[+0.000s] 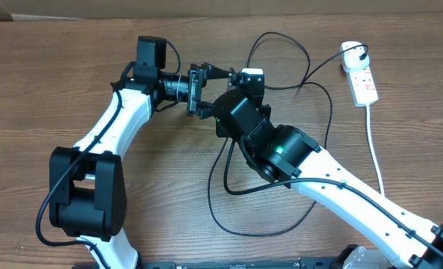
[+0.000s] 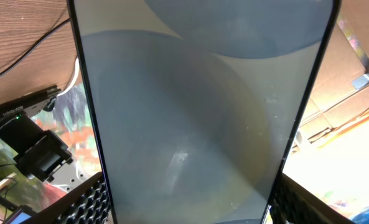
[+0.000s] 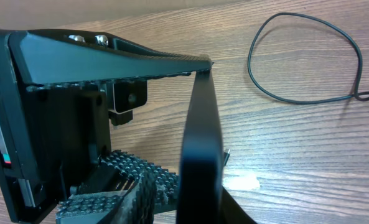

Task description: Plug charger to phone and switch on socket

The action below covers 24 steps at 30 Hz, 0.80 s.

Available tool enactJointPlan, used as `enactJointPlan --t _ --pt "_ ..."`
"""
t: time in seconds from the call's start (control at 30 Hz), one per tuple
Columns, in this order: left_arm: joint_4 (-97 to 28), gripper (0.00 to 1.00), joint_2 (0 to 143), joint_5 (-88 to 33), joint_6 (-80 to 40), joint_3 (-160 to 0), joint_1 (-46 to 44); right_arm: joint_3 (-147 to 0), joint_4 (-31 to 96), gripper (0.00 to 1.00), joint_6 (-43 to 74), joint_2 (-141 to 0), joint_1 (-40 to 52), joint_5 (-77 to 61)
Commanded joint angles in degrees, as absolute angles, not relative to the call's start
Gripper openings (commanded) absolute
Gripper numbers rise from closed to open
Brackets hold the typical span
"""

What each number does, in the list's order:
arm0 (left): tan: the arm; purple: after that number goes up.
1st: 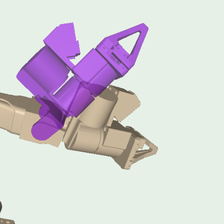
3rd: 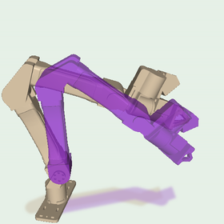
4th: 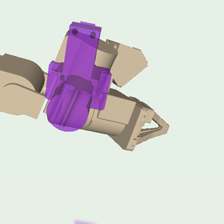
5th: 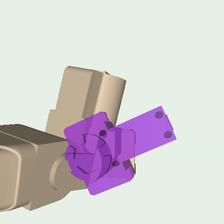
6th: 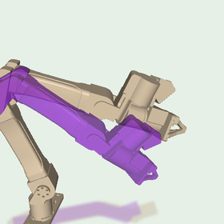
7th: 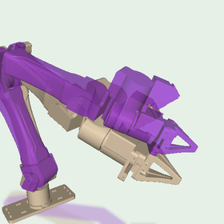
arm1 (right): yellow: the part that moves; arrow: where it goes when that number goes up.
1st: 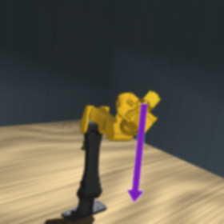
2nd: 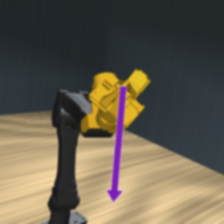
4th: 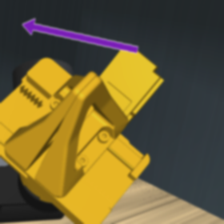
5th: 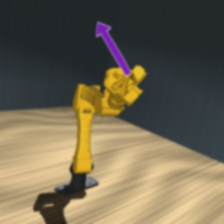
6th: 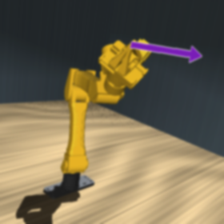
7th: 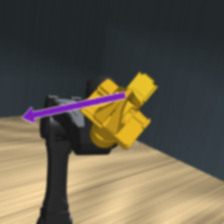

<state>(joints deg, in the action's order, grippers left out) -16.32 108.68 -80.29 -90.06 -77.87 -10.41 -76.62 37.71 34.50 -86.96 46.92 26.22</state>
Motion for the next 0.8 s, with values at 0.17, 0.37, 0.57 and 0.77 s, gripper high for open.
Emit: enactJointPlan --t 0.17,0.37,0.57,0.77 --pt "-16.19 0.66 106.78 -81.69 -88.68 -78.94 -10.55 -78.08 37.1 0.24 34.46 -87.37 47.09 27.0" --pt "-16.19 0.64 106.78 -81.67 -87.0 -78.91 -10.55 -78.08 36.4 0.25 34.04 -87.37 47.09 26.98" --pt "-16.21 0.63 106.78 -81.69 -85.03 -78.91 -10.7 -78.08 36.45 0.25 32.77 -87.35 47.09 26.94" --pt "-16.21 0.63 106.78 -81.67 -84.64 -78.91 -11.25 -78.08 36.53 0.22 32.77 -87.37 47.09 26.46"
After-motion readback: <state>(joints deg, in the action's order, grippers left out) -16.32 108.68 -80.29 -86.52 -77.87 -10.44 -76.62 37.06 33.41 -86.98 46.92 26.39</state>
